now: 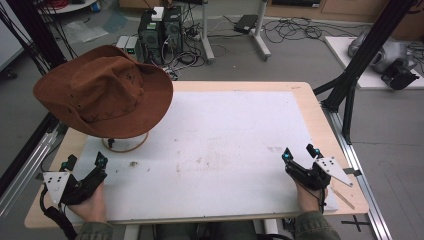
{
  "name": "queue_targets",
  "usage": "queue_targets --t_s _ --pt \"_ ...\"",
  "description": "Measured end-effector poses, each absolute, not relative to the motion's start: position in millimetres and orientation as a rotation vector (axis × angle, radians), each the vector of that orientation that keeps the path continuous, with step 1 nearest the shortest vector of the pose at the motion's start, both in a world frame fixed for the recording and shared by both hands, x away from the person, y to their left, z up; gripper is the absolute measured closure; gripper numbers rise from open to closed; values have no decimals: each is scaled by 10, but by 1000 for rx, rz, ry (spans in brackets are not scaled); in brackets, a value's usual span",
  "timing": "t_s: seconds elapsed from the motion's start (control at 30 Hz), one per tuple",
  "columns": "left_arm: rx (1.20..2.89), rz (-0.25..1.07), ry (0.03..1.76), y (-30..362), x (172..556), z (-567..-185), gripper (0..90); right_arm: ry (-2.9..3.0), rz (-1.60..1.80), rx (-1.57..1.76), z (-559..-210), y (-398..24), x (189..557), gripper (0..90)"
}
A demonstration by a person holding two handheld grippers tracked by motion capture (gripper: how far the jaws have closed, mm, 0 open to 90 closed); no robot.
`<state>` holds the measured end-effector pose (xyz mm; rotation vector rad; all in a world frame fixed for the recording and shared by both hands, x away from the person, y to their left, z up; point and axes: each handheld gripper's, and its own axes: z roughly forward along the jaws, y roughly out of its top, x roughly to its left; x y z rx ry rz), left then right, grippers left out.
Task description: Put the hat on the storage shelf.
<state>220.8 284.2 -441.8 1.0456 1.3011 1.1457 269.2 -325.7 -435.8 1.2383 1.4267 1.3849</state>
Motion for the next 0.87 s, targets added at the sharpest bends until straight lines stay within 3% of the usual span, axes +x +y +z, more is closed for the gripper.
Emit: queue_targets --t_s 0.87 --pt "1035 1138 1310 2864 2212 -4424 163 1438 1386 1257 -4377 -3257 2704 171"
